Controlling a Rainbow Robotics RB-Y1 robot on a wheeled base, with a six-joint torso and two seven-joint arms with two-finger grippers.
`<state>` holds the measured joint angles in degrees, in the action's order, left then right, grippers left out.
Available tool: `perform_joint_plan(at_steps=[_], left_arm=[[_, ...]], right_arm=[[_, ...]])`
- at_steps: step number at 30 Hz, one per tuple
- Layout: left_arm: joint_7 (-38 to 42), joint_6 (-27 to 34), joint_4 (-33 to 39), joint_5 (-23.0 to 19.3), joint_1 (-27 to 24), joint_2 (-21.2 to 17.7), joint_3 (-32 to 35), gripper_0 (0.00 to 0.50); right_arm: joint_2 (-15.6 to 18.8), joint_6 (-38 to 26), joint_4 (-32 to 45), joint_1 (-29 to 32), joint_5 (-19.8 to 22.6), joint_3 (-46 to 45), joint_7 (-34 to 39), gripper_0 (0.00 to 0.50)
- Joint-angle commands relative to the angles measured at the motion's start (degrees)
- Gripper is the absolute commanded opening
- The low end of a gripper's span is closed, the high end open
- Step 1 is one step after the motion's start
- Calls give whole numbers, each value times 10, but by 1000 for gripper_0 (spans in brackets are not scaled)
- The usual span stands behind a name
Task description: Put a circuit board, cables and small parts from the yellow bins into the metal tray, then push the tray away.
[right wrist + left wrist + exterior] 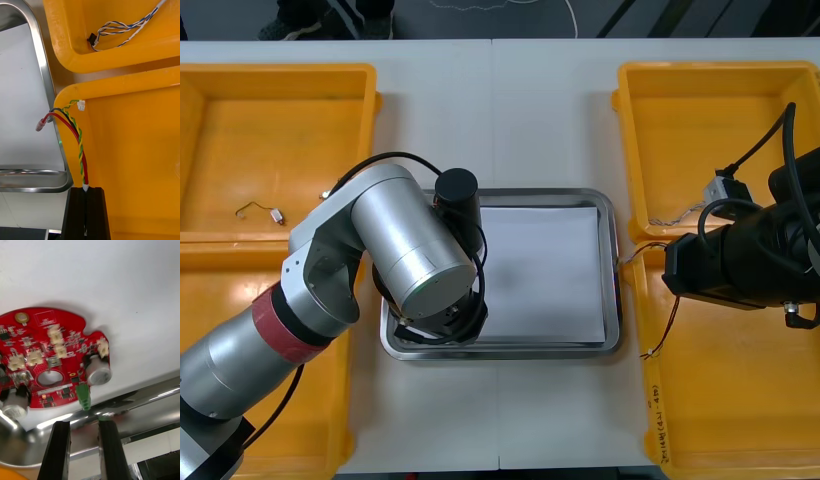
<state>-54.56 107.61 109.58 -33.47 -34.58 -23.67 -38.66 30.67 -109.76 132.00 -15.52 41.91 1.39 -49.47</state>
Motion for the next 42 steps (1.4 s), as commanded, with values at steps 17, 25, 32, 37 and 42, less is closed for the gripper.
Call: perform_joint_plan(at_steps=[17,25,32,37,42], left_arm=[[-4,11,33,17,-14,17,13,500],[-2,24,92,13,-13,5,69,500],[8,24,146,16,16,-21,124,500],[13,24,186,21,31,-36,177,500],[23,24,189,9,32,-58,222,500]], right_arm=[[10,-2,4,-13,-1,8,-21,0],[10,-2,4,-12,-2,8,-24,0],[11,-2,4,-14,8,17,-41,0],[9,-2,4,-35,6,32,-56,0],[6,-2,4,-64,-2,59,-91,0]])
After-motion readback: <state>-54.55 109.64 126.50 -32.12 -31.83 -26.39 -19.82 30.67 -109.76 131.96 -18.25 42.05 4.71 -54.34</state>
